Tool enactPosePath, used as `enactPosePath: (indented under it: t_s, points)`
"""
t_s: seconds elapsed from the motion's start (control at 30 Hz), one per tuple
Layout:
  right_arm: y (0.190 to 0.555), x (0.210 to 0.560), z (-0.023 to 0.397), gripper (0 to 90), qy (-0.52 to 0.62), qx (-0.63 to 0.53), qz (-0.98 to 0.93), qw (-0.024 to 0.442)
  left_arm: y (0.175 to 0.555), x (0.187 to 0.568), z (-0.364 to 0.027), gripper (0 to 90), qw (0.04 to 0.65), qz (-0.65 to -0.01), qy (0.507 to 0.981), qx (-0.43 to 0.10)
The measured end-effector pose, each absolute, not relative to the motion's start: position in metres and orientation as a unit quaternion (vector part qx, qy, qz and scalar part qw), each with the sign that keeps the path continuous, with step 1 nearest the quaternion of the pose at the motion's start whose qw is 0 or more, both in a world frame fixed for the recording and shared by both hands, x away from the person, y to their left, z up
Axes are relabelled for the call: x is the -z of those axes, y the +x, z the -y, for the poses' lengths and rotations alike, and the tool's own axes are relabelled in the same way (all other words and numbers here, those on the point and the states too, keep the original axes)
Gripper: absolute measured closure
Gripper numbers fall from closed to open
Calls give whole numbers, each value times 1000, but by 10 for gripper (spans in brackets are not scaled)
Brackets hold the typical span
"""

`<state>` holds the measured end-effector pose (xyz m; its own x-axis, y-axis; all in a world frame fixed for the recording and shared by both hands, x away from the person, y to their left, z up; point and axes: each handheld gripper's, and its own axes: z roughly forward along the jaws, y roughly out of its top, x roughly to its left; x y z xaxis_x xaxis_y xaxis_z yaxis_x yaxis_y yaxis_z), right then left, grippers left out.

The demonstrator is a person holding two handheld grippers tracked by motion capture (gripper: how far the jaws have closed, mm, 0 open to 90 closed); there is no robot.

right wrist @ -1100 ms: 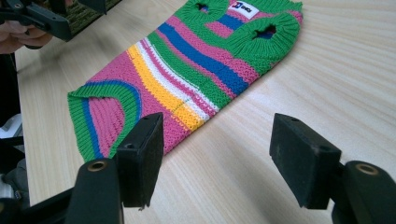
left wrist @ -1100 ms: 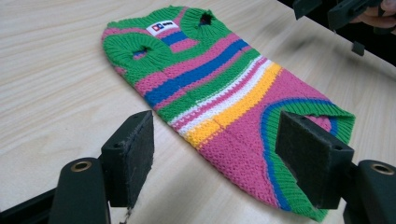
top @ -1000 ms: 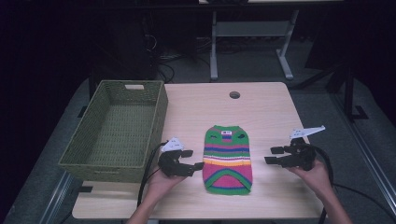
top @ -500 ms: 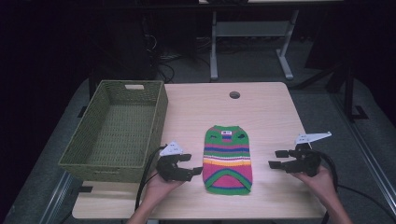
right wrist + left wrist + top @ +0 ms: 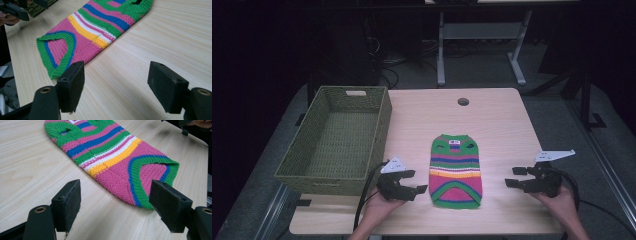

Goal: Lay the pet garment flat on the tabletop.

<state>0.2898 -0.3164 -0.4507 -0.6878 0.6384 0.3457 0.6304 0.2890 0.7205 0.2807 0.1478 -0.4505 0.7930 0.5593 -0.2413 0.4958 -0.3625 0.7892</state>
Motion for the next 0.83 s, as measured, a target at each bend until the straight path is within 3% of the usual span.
enactPosePath:
  t_s: [0.83]
  points:
    - [253, 465, 328, 253, 406, -475, -781, 7, 260, 456, -170, 249, 455, -314, 832, -50]
